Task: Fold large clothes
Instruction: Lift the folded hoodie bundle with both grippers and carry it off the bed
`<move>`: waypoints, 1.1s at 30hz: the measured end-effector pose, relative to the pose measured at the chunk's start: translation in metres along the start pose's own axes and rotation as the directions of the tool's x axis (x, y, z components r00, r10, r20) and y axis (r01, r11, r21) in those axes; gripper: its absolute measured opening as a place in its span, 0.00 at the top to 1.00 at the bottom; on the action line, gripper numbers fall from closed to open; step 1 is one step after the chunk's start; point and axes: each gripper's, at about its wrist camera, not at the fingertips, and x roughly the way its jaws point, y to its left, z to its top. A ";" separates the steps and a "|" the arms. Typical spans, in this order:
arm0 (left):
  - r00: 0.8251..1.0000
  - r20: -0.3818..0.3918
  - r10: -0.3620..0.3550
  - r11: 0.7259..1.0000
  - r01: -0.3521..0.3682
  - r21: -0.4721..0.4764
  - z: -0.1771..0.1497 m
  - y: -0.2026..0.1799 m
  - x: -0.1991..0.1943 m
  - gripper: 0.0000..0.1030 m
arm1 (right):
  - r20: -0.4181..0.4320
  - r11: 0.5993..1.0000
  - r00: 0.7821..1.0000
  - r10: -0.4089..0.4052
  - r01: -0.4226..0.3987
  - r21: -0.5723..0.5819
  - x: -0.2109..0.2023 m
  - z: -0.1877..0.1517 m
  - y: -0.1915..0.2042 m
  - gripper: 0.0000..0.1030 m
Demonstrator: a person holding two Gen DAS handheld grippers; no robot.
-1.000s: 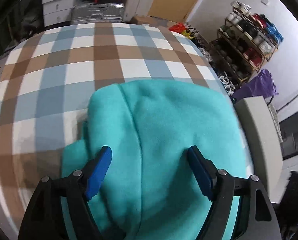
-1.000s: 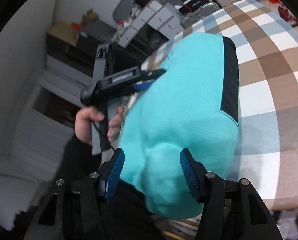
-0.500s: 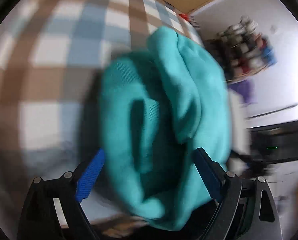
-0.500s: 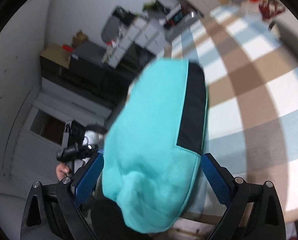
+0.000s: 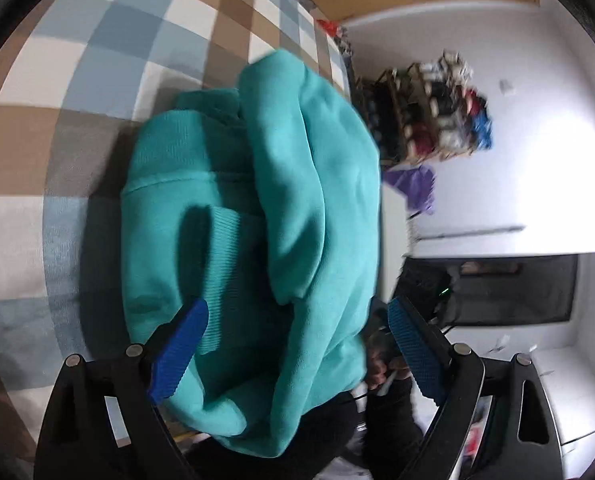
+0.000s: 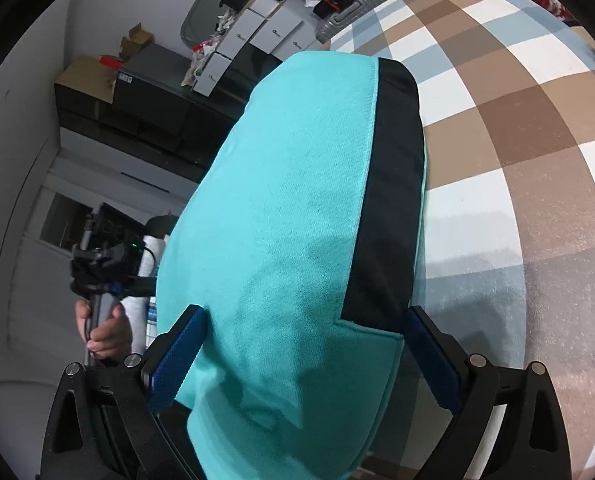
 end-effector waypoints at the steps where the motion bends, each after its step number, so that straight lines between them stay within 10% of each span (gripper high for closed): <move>1: 0.999 -0.024 0.047 0.999 -0.047 0.004 0.003 -0.002 0.012 0.14 | -0.002 1.000 1.000 -0.001 0.001 -0.003 0.001 0.001 0.000 0.03; 5: 0.958 -0.083 0.275 0.960 -0.268 0.082 0.005 -0.010 0.048 0.14 | -0.004 1.000 1.000 0.002 -0.002 -0.007 0.000 0.004 -0.002 0.03; 11: 0.912 -0.113 0.393 0.919 -0.387 0.074 0.009 -0.012 0.044 0.12 | -0.032 1.000 0.999 -0.014 0.013 -0.021 0.001 0.003 -0.001 0.03; 14: 0.808 -0.098 0.581 0.813 -0.569 0.125 0.005 -0.022 0.043 0.01 | -0.045 1.000 0.999 -0.014 0.013 -0.024 0.001 0.004 -0.003 0.03; 17: 0.796 -0.102 0.597 0.801 -0.583 0.139 0.007 -0.028 0.044 0.01 | -0.054 1.000 0.999 -0.009 0.008 -0.024 -0.001 0.005 -0.005 0.03; 19: 0.804 -0.116 0.584 0.809 -0.564 0.165 0.012 -0.023 0.050 0.01 | -0.056 1.000 0.998 -0.007 0.005 -0.028 -0.001 0.006 -0.005 0.03; 26: 0.950 -0.175 0.259 0.966 -0.258 0.027 0.025 0.031 0.070 0.01 | -0.045 1.000 0.999 0.022 -0.023 -0.015 -0.002 0.005 -0.011 0.02; 33: 0.980 -0.096 0.176 0.982 -0.168 0.084 0.010 0.027 0.073 0.30 | -0.055 0.999 0.998 0.031 -0.033 -0.035 -0.010 0.000 -0.005 0.24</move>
